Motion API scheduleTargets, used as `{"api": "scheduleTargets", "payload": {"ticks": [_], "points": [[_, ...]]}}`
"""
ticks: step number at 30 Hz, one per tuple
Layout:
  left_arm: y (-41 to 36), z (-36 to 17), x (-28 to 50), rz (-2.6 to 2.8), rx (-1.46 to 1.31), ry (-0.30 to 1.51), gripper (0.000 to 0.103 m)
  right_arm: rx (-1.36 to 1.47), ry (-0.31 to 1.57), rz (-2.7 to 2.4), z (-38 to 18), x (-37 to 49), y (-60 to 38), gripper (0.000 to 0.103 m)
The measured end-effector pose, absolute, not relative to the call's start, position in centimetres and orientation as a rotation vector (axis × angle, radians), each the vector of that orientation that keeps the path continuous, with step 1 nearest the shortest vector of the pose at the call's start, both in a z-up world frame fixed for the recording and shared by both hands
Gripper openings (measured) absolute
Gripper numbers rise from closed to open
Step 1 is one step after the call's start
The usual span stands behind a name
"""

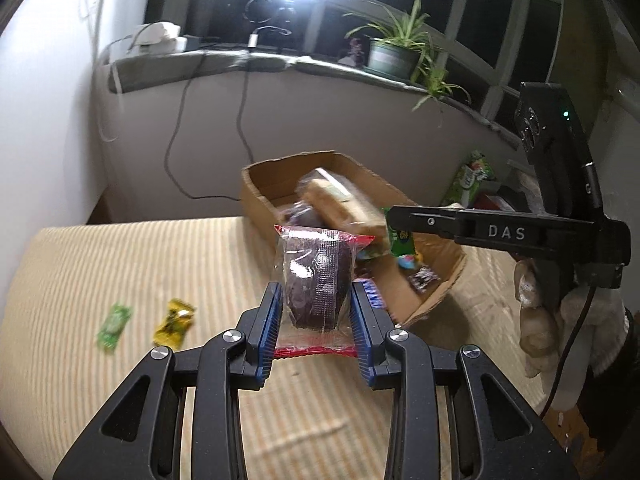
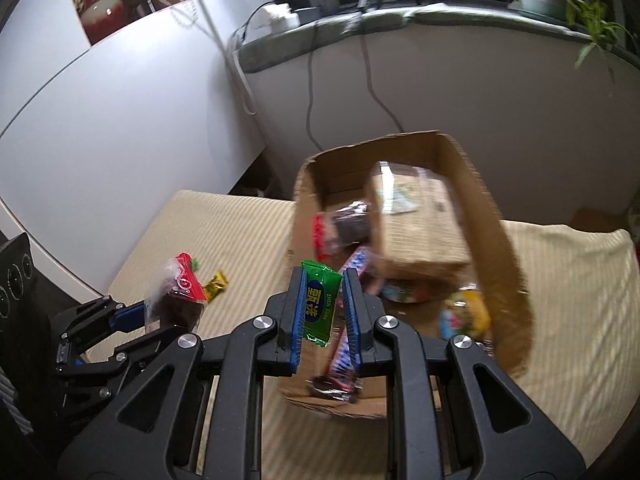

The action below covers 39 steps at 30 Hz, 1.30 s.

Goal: Organize snacks
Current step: 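Carry the held candies over the box with both tools, then open both tools to drop the candies into the box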

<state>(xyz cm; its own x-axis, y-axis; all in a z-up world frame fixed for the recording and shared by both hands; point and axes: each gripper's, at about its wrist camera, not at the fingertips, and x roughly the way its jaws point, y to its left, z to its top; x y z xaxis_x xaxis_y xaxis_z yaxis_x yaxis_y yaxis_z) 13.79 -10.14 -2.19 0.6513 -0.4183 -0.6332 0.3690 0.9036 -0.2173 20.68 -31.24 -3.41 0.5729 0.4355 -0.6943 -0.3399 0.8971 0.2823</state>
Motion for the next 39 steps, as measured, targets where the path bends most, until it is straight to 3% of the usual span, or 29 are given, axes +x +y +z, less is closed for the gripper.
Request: {"api": "scheduleTargets", "payload": {"ticks": [18,39], "points": [[-17.3,-3.4,16.9,-0.533,-0.017,0.787,0.032,0.188,0.873,0.358,-6.1,22.3,-37.7,0.019],[-19.2,-4.5,17.5,-0.535,0.023,0.819,0.034,0.217,0.904,0.365,-7.9,22.5,-38.7,0.023]]}}
